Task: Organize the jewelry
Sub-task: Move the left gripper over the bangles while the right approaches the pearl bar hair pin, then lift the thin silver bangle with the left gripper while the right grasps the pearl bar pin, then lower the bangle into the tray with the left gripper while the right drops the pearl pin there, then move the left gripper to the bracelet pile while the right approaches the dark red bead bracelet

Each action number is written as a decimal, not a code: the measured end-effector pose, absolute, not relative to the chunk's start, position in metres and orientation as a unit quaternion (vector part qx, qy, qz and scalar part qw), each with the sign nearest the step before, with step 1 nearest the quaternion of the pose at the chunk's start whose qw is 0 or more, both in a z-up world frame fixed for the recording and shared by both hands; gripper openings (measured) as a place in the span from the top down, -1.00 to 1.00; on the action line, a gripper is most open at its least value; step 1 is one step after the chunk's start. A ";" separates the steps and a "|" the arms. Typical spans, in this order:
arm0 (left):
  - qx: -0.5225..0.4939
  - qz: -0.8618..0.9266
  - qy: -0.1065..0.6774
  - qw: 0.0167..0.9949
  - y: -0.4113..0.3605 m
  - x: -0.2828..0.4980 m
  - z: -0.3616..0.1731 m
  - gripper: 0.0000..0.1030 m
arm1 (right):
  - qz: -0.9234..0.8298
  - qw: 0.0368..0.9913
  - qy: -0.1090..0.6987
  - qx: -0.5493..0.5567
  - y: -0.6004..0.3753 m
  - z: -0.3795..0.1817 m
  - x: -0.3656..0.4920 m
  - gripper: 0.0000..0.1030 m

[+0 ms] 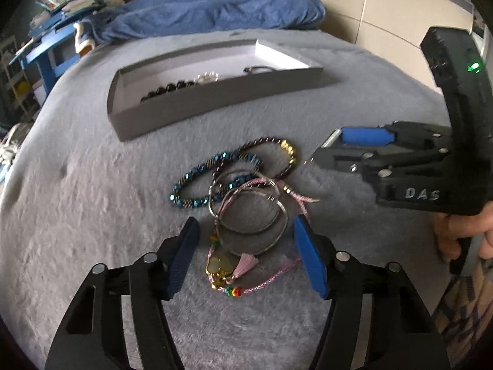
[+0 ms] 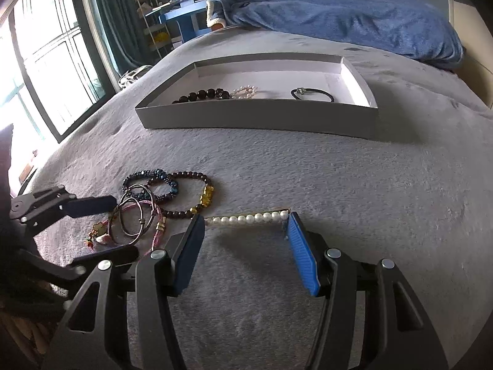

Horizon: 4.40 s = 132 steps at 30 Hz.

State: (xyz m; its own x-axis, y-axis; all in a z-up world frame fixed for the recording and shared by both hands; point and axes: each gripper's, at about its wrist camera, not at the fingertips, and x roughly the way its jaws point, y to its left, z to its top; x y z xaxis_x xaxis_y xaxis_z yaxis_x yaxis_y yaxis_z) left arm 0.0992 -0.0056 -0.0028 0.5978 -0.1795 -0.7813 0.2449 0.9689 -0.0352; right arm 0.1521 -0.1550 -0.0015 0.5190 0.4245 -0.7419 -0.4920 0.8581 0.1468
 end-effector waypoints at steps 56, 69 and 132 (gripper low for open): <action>-0.016 -0.100 0.350 0.931 0.043 0.198 0.064 0.05 | 0.258 0.906 0.335 -0.012 -0.163 0.049 0.203 -0.08; -0.013 -0.091 0.358 0.929 0.052 0.242 0.049 0.05 | 0.263 0.904 0.335 -0.026 -0.146 0.044 0.259 -0.08; -0.018 -0.060 0.336 0.940 0.049 0.185 0.054 -0.79 | 0.245 0.913 0.326 -0.008 -0.155 0.034 0.212 -0.47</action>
